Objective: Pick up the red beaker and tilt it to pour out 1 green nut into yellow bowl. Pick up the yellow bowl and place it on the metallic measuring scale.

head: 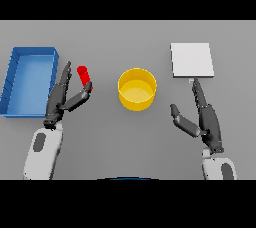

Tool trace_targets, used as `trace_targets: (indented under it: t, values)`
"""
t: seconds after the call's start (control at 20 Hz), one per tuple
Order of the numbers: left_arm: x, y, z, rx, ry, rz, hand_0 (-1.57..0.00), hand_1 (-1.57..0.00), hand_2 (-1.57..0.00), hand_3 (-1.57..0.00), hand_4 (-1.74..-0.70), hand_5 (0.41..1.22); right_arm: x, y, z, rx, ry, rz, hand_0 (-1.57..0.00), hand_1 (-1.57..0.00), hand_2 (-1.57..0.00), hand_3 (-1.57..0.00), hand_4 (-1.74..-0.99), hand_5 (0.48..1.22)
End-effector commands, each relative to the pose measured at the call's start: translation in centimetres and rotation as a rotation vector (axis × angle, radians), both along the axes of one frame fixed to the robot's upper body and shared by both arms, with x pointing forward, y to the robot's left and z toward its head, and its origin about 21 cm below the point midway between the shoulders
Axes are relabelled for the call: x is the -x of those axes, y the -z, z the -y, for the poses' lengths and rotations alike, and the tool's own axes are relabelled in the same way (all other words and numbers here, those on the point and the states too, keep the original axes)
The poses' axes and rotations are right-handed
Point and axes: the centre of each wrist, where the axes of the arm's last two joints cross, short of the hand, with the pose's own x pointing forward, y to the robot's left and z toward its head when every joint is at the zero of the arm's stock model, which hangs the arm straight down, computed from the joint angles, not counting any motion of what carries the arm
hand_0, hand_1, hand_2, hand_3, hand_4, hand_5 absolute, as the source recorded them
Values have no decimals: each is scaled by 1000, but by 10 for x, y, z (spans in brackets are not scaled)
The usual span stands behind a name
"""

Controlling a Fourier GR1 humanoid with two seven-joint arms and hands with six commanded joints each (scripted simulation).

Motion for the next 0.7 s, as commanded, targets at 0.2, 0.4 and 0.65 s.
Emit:
trace_targets:
  t: [0.2,0.4,0.65]
  values:
    - [-23,11,3,4,9,15,1,1,1,1,-1183,631,1,-2,0,4,10,11,1,1,1,1,-1245,670]
    - [-39,15,11,-26,14,24,1,1,1,1,-1230,649,-3,-3,2,8,5,8,1,1,1,1,-1247,679]
    - [-60,14,24,-59,32,44,1,1,1,1,-1260,676,2,-2,2,-3,0,19,1,1,1,1,-1266,692]
